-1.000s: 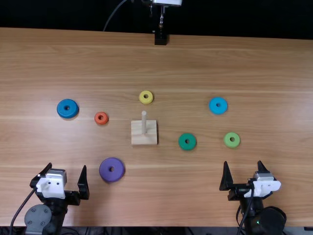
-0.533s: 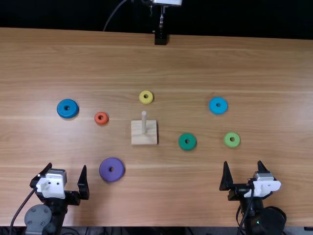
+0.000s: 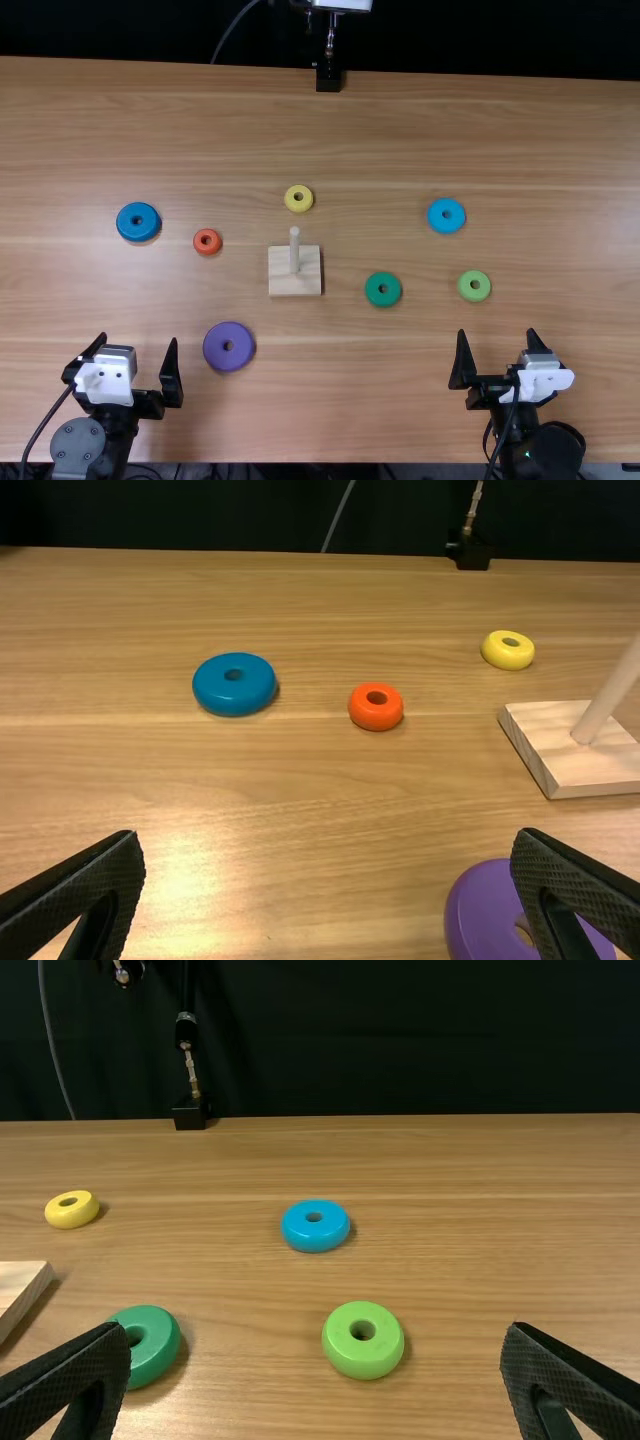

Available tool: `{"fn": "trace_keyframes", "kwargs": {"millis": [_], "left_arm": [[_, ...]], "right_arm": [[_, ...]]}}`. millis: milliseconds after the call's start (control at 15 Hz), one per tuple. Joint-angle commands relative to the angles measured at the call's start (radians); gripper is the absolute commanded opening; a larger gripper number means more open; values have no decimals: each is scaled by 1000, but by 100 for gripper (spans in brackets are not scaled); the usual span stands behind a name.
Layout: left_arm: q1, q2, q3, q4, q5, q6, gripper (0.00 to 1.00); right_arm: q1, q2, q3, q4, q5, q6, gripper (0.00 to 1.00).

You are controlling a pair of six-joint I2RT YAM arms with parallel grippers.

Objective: Build the Hanoi tower: stack the rings onto the peg from bottom to top in this color order: purple, dark blue, light blue, dark green, light green, yellow, orange.

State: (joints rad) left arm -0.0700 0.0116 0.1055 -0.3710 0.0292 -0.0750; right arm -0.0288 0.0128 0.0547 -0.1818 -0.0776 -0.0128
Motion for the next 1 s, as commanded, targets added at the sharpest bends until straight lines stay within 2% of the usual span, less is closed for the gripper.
{"fn": "trace_keyframes", "kwargs": {"millis": [0, 200, 533, 600, 667, 733, 800, 867, 933], "left_arm": [[9, -12, -105, -30, 15, 12, 100], [10, 11, 105, 53, 13, 11, 100], [13, 383, 476, 7, 19, 12, 100], [6, 476, 550, -52, 33, 12, 100], [-5, 579, 629, -146, 81, 12, 100], [-16, 688, 704, -270, 146, 12, 100], [-21, 780, 769, -395, 199, 14, 100], [-21, 854, 818, -490, 227, 20, 100], [-21, 918, 841, -542, 230, 44, 100]], "right_arm": [[-6, -13, -42, -83, -14, 7, 100], [-6, -13, -42, -83, -14, 5, 100], [-6, -13, -42, -83, -14, 7, 100], [-6, -13, -42, -83, -14, 7, 100], [-6, -13, -42, -83, -14, 7, 100], [-6, -13, -42, -83, -14, 7, 100], [-6, -13, -42, -83, -14, 7, 100], [-6, -13, -42, -83, -14, 7, 100], [-6, -13, -42, -83, -14, 5, 100]]}}
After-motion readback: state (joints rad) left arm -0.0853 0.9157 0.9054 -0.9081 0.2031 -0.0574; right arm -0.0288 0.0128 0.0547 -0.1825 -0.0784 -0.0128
